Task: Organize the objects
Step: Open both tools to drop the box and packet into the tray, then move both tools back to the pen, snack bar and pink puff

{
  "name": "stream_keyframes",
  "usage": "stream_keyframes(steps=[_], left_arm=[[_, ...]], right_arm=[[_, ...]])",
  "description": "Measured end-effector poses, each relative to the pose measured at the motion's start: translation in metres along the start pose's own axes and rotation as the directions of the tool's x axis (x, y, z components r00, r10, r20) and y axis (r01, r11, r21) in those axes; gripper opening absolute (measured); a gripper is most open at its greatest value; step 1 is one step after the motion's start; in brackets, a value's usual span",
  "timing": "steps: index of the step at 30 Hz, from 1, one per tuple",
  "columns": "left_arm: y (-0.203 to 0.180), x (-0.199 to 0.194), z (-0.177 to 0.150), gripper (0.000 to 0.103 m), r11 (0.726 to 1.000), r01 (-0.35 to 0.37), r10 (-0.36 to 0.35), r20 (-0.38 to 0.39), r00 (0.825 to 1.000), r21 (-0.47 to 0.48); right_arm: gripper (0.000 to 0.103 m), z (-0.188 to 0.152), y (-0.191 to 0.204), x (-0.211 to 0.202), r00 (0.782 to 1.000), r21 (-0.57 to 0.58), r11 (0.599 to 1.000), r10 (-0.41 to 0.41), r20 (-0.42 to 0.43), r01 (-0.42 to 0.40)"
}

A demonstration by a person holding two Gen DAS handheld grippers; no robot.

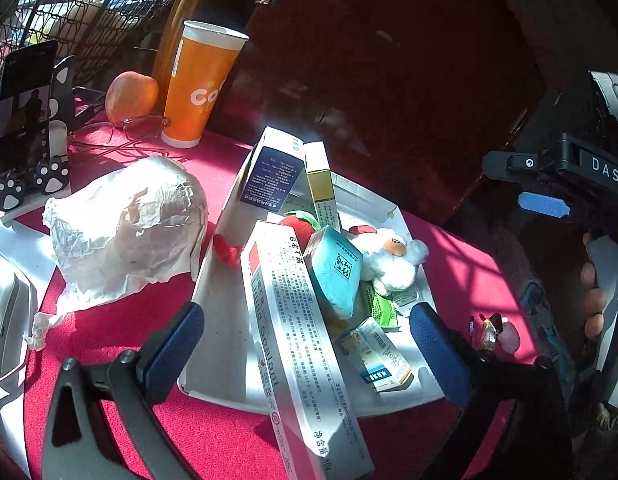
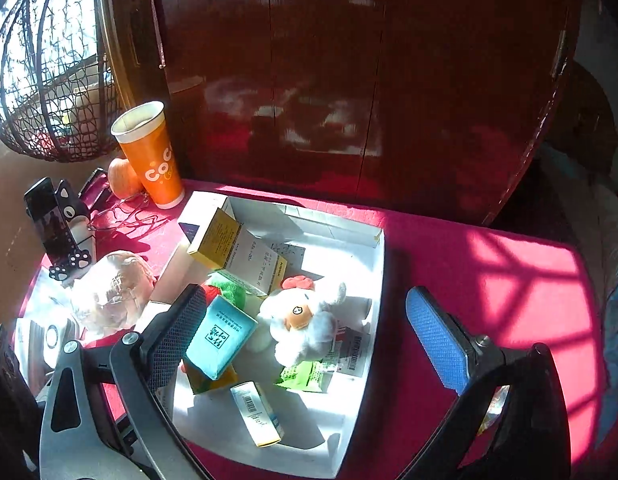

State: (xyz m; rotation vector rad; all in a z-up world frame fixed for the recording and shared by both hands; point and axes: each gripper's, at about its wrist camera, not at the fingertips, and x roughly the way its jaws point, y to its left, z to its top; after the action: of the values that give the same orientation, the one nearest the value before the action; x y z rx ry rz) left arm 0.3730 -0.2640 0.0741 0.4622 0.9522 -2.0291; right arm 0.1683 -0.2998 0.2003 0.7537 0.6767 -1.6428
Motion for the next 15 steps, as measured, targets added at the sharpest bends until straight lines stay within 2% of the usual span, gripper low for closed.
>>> stream_keyframes(steps=[3,6,11,15], left_arm=[[-0.005,-0.007,-0.001,0.103,1.0,0.012,-0.012,0.003,1.0,-0.017],[-0.012,-0.014,-0.004,0.103,1.0,0.018,-0.018,0.003,1.0,-0.008],[-0.022,-0.017,-0.011,0.103,1.0,-0.007,0.007,-0.012,1.0,0.024],[-0.031,-0.009,-0.017,0.103,0.998,-0.041,0.043,-0.036,0.998,0.051]], right_arm=[[0.101,0.008,0.001,-0.048,1.0,-0.008,1.0,0.005,0.008,-0.005],[0.101,0.007,0.011,-0.102,0.999,-0.066,0.998,0.003,0.05,0.001],[0.101,-0.013,0.037,-0.196,0.987,-0.168,0.986,0.007,0.158,0.02],[0.101,-0.03,0.046,-0.245,0.971,-0.213,0.975,-0.01,0.239,0.063]])
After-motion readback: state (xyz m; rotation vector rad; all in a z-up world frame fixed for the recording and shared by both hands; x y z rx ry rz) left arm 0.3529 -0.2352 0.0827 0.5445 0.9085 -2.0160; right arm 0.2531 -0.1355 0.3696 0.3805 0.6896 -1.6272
